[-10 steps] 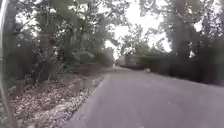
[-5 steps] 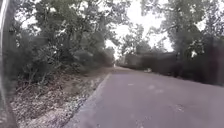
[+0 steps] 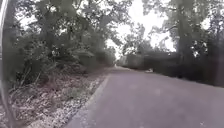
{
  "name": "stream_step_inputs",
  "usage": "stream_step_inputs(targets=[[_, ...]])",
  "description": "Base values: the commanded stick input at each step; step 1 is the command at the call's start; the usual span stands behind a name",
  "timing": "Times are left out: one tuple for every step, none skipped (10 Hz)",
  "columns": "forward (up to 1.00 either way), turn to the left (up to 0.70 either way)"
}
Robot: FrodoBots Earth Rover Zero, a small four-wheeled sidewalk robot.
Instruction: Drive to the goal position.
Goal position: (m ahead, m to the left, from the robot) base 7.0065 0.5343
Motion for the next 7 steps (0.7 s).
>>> stream_step_inputs(targets=[[0.70,0.01],[0.70,0.01],[0.70,0.01],[0.70,0.01],[0.70,0.01],[0.70,0.01],[0.70,0.01]])
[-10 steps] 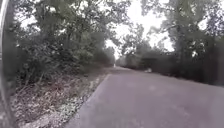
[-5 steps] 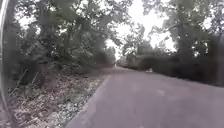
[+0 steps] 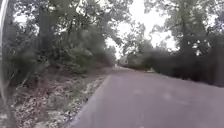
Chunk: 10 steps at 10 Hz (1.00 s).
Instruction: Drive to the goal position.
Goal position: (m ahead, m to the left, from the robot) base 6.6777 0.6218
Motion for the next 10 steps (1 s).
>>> stream_step_inputs(targets=[[0.70,0.01],[0.70,0.01],[0.70,0.01],[0.70,0.01],[0.70,0.01],[0.70,0.01],[0.70,0.01],[0.70,0.01],[0.70,-0.32],[0.70,-0.33]])
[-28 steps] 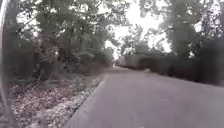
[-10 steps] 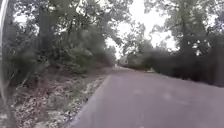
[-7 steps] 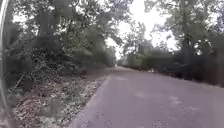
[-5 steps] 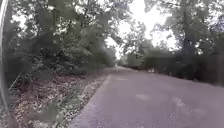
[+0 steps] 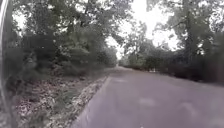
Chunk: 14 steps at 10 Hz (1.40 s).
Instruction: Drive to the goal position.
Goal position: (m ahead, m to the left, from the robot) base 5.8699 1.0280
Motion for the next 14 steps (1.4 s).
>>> stream_step_inputs(targets=[[0.70,-0.30],[0.70,0.01],[0.70,0.01],[0.70,0.01],[0.70,0.01],[0.70,0.01],[0.70,0.01],[0.70,0.01],[0.70,0.01],[0.70,0.01],[0.70,0.01],[0.70,0.01],[0.70,0.01],[0.70,0.01]])
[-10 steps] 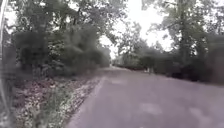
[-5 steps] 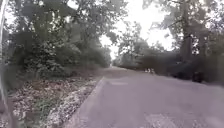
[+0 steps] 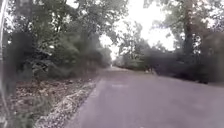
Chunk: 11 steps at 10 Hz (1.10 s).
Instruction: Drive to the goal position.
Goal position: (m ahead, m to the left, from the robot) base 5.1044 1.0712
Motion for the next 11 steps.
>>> stream_step_inputs(targets=[[0.70,0.01],[0.70,0.01],[0.70,0.01],[0.70,0.01],[0.70,0.01],[0.70,0.01],[0.70,0.01],[0.70,0.01],[0.70,0.01],[0.70,0.01],[0.70,0.01]])
